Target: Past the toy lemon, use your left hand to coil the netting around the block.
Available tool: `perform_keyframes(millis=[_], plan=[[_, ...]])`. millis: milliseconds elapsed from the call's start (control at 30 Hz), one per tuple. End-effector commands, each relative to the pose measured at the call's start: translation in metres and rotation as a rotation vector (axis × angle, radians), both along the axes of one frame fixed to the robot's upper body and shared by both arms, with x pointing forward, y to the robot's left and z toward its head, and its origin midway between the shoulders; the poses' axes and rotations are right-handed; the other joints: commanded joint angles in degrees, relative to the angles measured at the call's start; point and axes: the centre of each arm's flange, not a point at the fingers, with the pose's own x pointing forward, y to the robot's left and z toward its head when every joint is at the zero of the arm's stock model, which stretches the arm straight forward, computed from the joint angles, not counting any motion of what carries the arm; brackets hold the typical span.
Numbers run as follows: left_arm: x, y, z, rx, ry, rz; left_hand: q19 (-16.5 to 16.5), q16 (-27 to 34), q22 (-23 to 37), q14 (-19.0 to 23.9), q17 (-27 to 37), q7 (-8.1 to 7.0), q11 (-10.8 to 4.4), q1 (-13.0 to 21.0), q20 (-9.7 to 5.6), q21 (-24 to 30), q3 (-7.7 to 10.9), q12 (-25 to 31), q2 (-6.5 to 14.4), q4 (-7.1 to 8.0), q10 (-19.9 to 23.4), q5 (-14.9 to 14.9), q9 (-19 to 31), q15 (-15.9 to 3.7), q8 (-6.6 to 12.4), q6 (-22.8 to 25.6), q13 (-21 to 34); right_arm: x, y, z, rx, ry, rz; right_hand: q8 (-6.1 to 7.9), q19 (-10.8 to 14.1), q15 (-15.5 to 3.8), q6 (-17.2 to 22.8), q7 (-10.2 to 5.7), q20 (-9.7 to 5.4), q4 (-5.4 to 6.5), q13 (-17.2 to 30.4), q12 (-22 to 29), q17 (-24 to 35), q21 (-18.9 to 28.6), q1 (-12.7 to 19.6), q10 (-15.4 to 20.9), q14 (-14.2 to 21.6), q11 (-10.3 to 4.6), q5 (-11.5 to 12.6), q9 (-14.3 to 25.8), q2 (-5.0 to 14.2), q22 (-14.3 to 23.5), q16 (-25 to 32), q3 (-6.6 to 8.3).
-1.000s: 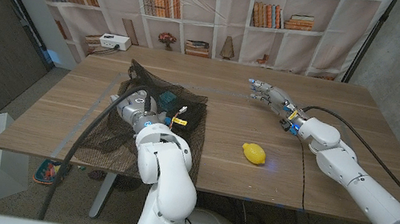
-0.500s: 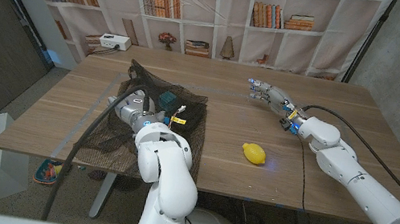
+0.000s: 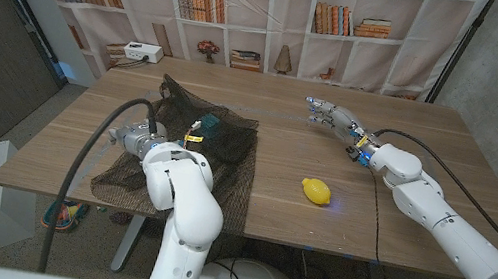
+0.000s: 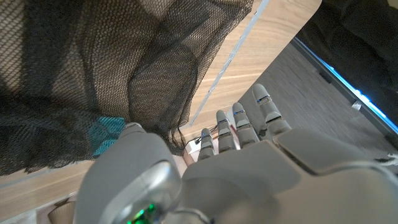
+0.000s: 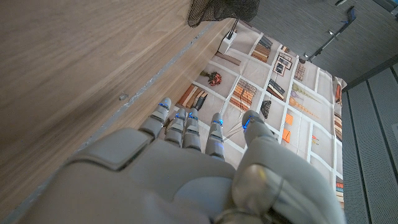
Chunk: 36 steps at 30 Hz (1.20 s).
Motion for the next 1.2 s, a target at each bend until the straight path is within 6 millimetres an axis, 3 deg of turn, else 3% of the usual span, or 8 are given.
perform_keyframes(millis=[33,200,400,800,967,1200], plan=[[0.011,0.032,-0.005,-0.022,0.031,-0.004,0.86,0.37,0.23,1.02,0.08,-0.56,-0.76,0.68,0.01,-0.24,0.07,0.62,0.01,-0.62,1.09,0.00,0.22,-0.60,0.65,1.10,0.10,-0.006,0.006,0.001,0.001,-0.007,-0.009,-0.15,0.23,0.32,0.30,0.07,-0.05,0.19,0.30,-0.22,0.18,0.00,-0.38,0.18,0.10,-0.16,0.06,0.30,-0.15,0.12,0.33,0.00],[0.021,0.040,-0.008,0.005,0.052,0.010,2.81,1.26,0.33,3.66,-0.08,-1.63,-1.63,2.18,-0.17,-0.29,0.48,1.60,0.10,-1.72,3.62,0.15,0.19,-1.63,1.18,2.69,-0.06,-0.009,0.003,-0.003,0.007,-0.003,-0.019,-0.15,0.23,0.34,0.30,0.03,0.03,0.22,0.31,-0.20,0.19,0.00,-0.44,0.25,0.13,-0.03,0.05,0.31,-0.19,0.12,0.33,-0.03],[0.038,0.052,-0.018,-0.043,0.059,-0.061,4.89,1.48,0.37,4.79,-0.21,-0.79,-1.88,3.78,-0.27,-0.11,1.00,1.73,0.31,-2.75,4.29,0.38,0.16,-2.72,1.50,3.91,-0.32,-0.010,0.004,-0.003,0.003,-0.005,-0.022,-0.15,0.19,0.29,0.29,0.01,0.06,0.20,0.31,-0.22,0.19,-0.03,-0.48,0.21,0.10,-0.01,0.03,0.31,-0.30,0.12,0.30,-0.08],[0.066,0.048,-0.026,-0.043,0.104,-0.140,12.09,2.55,0.32,10.10,-0.47,-0.40,-3.36,7.62,-0.56,0.70,1.85,3.12,-0.03,-5.47,9.39,0.96,0.07,-4.99,2.38,8.64,-1.15,-0.008,0.005,0.001,0.005,-0.006,-0.030,-0.14,0.18,0.28,0.31,0.03,0.14,0.20,0.33,-0.21,0.18,-0.04,-0.61,0.25,0.07,0.09,-0.02,0.31,-0.50,0.12,0.26,-0.19],[0.075,0.045,-0.032,-0.014,0.142,-0.134,18.93,3.24,0.20,14.34,-0.58,-0.40,-4.04,10.29,-2.77,1.89,2.46,3.53,-0.36,-7.38,12.07,1.15,0.02,-7.17,2.26,10.62,-1.76,-0.006,0.004,0.001,0.008,-0.003,-0.036,-0.16,0.20,0.30,0.24,0.01,0.17,0.19,0.33,-0.22,0.17,-0.03,-0.63,0.23,0.10,0.10,-0.03,0.31,-0.52,0.12,0.26,-0.21],[0.086,0.046,-0.042,-0.023,0.159,-0.147,22.00,3.77,0.15,17.45,-0.64,-0.34,-4.46,11.33,-4.44,2.21,2.70,4.06,-0.46,-8.18,14.55,1.23,0.05,-7.92,2.54,12.71,-2.12,-0.003,0.006,0.002,0.002,-0.002,-0.035,-0.16,0.17,0.33,0.23,-0.02,0.20,0.21,0.34,-0.23,0.17,-0.05,-0.69,0.23,0.13,0.12,-0.04,0.31,-0.54,0.12,0.26,-0.24]])
